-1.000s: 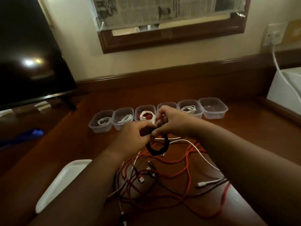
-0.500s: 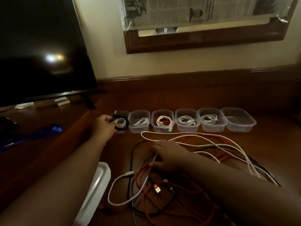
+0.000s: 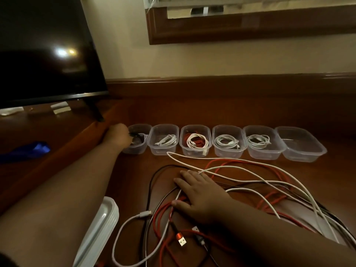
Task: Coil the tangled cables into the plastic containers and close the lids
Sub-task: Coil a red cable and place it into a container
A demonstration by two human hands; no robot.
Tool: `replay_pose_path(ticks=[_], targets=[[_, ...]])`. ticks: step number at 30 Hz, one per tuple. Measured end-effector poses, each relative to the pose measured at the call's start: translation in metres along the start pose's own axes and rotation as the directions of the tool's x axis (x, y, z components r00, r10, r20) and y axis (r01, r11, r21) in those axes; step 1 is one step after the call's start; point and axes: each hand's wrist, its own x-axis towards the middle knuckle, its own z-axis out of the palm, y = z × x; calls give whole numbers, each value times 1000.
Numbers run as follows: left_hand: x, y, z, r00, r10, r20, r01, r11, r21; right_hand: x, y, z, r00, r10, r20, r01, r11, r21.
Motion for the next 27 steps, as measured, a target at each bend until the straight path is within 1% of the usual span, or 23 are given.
replay_pose_path(ticks=[4,7,10,12,15,17,19,20,22,25,27], targets=[[5,1,2,998,32,52,-40,987,153,1,0,0,1000,-1,2,1,1000,-11],[4,1,1,998,39,57,-50,978,201,-1,-1,0,1000,-1,-12,1,1000,-29],[-8,5,-5,994,112,18,-114,976,183,-2,-3,-2,1000,6,-27,-7,999,-41],[-28,12,-12,983,182,-27,-177,976,129,-2,-4,-3,1000,11,-25,-12,999,-44],[-69,22,-20,937,342,-75,-339,940,46,0,-3,-9,999,19,35,-18,999,-29],[-104,28,-24,892,452,-30,-452,892,-23,-2,-3,-20,999,5,48,-9,997,73],[-141,35,-26,848,526,60,-520,849,-97,-7,-7,-34,999,10,-41,1,968,251],[-160,37,-26,830,546,111,-537,837,-103,-13,-10,-42,994,37,-102,-3,949,314],[-193,38,-26,801,563,203,-564,824,-57,-29,-17,-54,978,111,-176,-41,932,359],[-233,34,-27,774,549,316,-591,806,46,-55,-25,-61,955,233,-182,-152,915,374],[-254,29,-28,772,523,361,-597,792,128,-75,-30,-61,938,290,-188,-205,905,372]])
